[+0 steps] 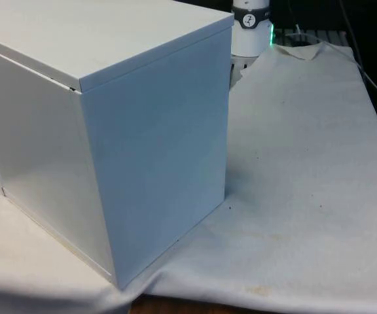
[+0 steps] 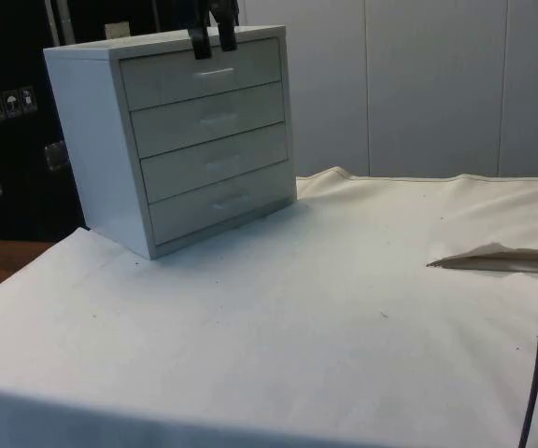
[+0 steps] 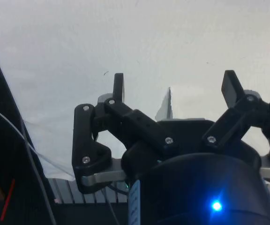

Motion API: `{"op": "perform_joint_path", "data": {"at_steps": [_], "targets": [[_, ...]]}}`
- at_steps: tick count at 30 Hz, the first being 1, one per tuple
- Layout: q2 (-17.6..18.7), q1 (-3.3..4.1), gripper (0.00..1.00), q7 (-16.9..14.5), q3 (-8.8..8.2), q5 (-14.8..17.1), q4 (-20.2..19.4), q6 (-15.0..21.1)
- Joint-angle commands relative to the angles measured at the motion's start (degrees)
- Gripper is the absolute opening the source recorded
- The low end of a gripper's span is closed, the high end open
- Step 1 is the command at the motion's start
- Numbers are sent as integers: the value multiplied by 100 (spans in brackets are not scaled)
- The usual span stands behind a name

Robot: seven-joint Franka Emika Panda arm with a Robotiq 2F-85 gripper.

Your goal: Open the drawer, then close it.

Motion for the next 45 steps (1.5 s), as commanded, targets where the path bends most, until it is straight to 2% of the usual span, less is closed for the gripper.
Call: {"op": "perform_joint_path", "data": {"at_steps": [1, 2, 8, 10, 11, 12, 17, 18, 19, 22, 25, 26, 27, 32, 34, 35, 36, 43, 44, 45], "targets": [[-11, 0, 100, 6, 6, -6, -23, 17], [-143, 34, 100, 109, 29, -149, -160, 223], [-315, 34, 100, 189, 74, -304, -464, 584], [-338, 34, 100, 201, 80, -327, -504, 636], [-195, 6, 100, 86, 63, -172, -378, 481], [-384, 29, 100, 218, 92, -367, -596, 745], [-516, 17, 100, 241, 103, -481, -859, 1043], [-407, 11, 100, 143, 92, -344, -751, 911], [-539, 17, 100, 241, 103, -504, -900, 1089], [-613, 11, 100, 241, 109, -579, -1031, 1226], [-728, -11, 100, 223, 97, -670, -1220, 1404], [-647, 0, 100, 160, 86, -561, -1140, 1283], [-756, -17, 100, 218, 97, -688, -1266, 1450], [-968, -40, 100, 201, 69, -842, -1553, 1673], [-1043, -52, 100, 201, 63, -894, -1644, 1730], [-1003, -29, 100, 160, 46, -819, -1604, 1633], [-1083, -57, 100, 195, 57, -922, -1690, 1770], [-1381, -97, 100, 189, 17, -1163, -2040, 2034], [-1318, -63, 100, 155, 6, -1066, -1977, 1931], [-1415, -103, 100, 189, 17, -1197, -2080, 2063]]}}
